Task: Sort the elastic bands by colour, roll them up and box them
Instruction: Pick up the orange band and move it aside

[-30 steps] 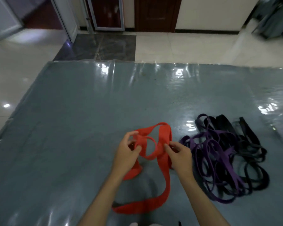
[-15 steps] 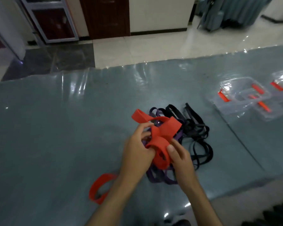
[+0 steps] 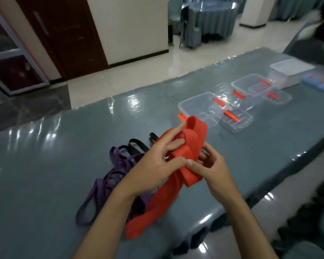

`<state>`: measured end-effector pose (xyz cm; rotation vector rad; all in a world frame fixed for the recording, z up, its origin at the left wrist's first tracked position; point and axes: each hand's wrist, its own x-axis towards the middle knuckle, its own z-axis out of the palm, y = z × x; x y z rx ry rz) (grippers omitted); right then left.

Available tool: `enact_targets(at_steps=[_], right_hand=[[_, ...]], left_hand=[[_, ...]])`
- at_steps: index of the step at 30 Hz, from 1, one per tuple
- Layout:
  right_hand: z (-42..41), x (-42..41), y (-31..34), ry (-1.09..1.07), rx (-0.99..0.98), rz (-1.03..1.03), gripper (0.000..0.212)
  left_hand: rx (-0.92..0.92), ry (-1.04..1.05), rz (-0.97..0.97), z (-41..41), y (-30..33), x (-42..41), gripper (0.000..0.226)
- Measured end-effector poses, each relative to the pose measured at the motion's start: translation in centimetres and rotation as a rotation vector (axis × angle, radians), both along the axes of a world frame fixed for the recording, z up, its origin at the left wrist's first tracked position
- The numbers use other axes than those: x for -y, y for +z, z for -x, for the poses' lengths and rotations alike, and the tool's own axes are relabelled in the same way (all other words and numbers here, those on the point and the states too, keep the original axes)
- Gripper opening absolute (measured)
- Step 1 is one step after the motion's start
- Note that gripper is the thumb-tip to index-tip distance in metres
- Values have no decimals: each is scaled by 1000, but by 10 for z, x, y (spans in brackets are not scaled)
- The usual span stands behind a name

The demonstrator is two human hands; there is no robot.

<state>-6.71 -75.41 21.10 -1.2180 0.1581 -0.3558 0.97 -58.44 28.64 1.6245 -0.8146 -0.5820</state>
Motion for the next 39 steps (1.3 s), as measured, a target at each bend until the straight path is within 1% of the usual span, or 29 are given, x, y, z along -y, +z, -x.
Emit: enact_targets(at_steps=[3,6,8,12,16,19,22,24,27,30,34,36,39], right_hand=[[18,42,4,-111,-4,5,43],[30,81,6,-229,-1,14,44],[33,106,5,-291,3,7,44],[32,160,0,-371,-16,2,33],[24,226,-6,-417,-45,34,34],[11,282,-6,-414,-68,70,36],[-4,338,-3,-414,-86,85,43],[-16,373,3,-419,-102,94,45],[-32,422,7,-431,-113,106,43],[-41,467,7,-466,-127,113,42],[-48,527,2,-513,-176,128,50],[-50,559,-2,-531,-199,130,49],[-54,610,-8,-535,-216,125,44]], left_hand=[[135,-28,-2,9,-3,59,77],[260,-51,-26,13,-7,114,72],[294,-75,-38,13,-11,146,71],[348,-85,-50,11,-20,210,71],[371,-74,-41,-1,-30,278,73],[303,-96,22,-18,-34,332,73],[118,-140,107,-40,-35,386,71],[24,-154,133,-51,-36,422,75],[-47,-145,165,-63,-39,476,81],[-71,-109,202,-74,-45,530,81],[-106,-104,204,-86,-60,598,81],[-87,-100,189,-89,-66,630,78],[-32,-87,183,-91,-72,676,69]])
